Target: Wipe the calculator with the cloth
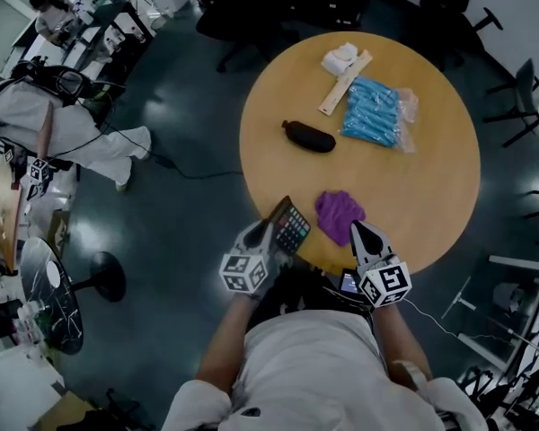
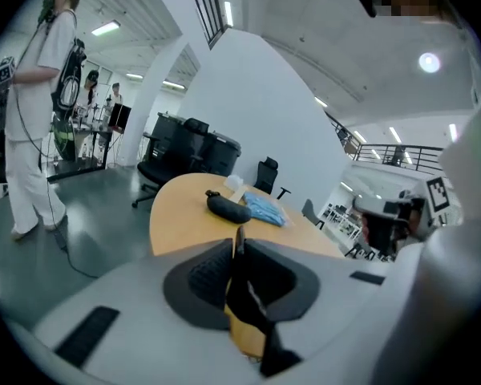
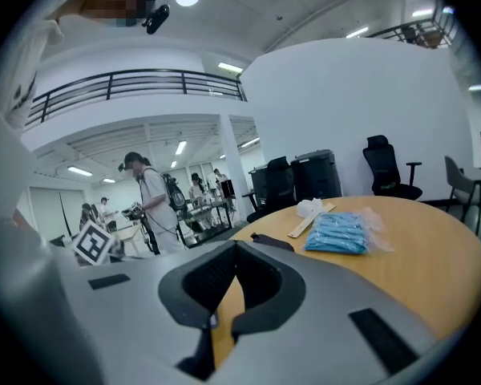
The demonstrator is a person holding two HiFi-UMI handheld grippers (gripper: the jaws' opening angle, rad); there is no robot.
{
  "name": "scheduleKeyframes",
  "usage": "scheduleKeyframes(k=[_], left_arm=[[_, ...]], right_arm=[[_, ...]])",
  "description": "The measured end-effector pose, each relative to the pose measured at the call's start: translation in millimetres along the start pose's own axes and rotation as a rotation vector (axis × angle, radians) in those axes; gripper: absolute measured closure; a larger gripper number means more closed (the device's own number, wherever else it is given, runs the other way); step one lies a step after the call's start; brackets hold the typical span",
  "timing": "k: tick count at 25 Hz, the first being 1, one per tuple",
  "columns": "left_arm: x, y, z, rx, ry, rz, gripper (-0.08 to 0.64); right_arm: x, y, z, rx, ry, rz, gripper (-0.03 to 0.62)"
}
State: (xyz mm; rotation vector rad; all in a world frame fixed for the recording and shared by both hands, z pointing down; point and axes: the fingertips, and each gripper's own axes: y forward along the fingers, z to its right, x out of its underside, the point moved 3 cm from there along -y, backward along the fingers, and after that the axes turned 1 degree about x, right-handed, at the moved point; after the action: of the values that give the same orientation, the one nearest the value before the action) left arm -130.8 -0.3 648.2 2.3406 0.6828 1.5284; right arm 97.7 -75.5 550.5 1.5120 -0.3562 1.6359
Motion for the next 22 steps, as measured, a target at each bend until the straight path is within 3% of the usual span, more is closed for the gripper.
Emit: scheduleKeyframes(k=[7,8,10,12,19,22], left_arm=[[-37.6,-43.3,11.2,0.025,-0.064,0.105,0.508],[-41.1,-47.5,13.5,0.02,-0.063,0.108,0.508],[-49.2,-54.0,17.9,0.012,-0.063,0.119,0.508],[-57.6,-59.3,21.6,0.012,-0.067,0.141,0.508],[-74.8,-69.9,24.1,0.001,-0.088,0.192,0.508],[-77.8,-73.3,21.3,-0.016,-0.105,0.214,0.508]], right_arm=[[54.3,34.6,43.3,0.015,-0.113,-0.301,0.572],[65.3,40.8,47.4,0.01,-0.143,-0.354,0.554],[86.7,54.7,52.4,-0.005,-0.206,-0.462,0.404],[105.2,68.8,52.7,-0.021,-0.269,-0.555,0.363],[169.9,106.2,55.4,-0.022,-0.413,-0.832,0.341],[186.1,112.9,56.3,-0.002,-0.437,-0.896,0.342]])
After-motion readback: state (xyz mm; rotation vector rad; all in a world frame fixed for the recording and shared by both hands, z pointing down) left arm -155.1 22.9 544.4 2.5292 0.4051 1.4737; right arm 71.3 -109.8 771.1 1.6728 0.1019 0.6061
